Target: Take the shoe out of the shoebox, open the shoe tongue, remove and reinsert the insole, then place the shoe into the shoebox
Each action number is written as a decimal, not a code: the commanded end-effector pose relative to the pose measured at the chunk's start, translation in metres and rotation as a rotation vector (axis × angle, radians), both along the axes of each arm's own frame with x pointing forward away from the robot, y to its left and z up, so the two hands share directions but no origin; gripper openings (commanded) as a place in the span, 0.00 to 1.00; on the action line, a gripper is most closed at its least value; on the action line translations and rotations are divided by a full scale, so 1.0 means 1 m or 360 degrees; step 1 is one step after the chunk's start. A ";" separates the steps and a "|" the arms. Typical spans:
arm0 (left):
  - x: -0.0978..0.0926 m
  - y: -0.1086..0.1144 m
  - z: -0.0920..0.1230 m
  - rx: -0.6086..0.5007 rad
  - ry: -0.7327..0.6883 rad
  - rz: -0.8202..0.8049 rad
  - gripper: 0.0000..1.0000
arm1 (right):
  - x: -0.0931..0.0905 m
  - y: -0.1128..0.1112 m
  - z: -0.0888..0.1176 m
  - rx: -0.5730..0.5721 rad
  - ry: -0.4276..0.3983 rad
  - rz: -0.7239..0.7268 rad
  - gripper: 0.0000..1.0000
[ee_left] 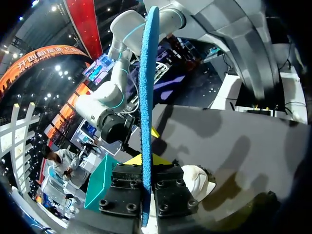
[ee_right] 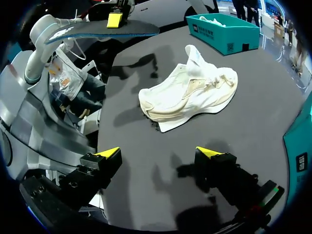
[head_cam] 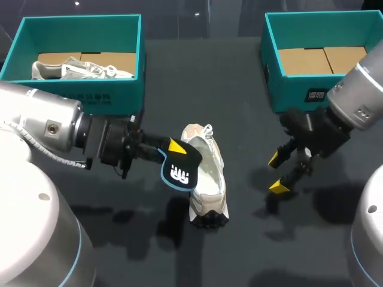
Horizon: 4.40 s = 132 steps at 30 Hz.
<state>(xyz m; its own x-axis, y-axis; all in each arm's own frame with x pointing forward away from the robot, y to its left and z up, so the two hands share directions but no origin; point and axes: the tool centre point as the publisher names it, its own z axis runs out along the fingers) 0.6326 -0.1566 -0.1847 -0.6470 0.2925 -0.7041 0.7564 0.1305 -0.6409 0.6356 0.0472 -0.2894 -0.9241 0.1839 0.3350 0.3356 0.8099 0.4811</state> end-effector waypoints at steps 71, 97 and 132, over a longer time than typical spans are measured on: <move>-0.026 -0.036 -0.077 -0.0272 0.0511 0.0019 0.00 | 0.032 0.085 -0.075 -0.0225 -0.0499 0.0324 1.00; -0.017 -0.059 -0.088 -0.0393 0.0580 0.0033 0.00 | 0.031 0.086 -0.077 -0.0218 -0.0492 0.0327 1.00; 0.002 -0.063 -0.102 -0.0604 0.0762 0.0191 0.00 | 0.031 0.086 -0.077 -0.0218 -0.0492 0.0327 1.00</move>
<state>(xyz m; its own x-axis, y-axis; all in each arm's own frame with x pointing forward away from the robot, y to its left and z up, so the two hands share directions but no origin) 0.6357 -0.2167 -0.2857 -0.9299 -0.0103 -0.3676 0.3664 -0.1111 -0.9238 0.6677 0.1325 -0.3656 -0.9997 0.0070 0.0227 0.0158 0.9087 0.4171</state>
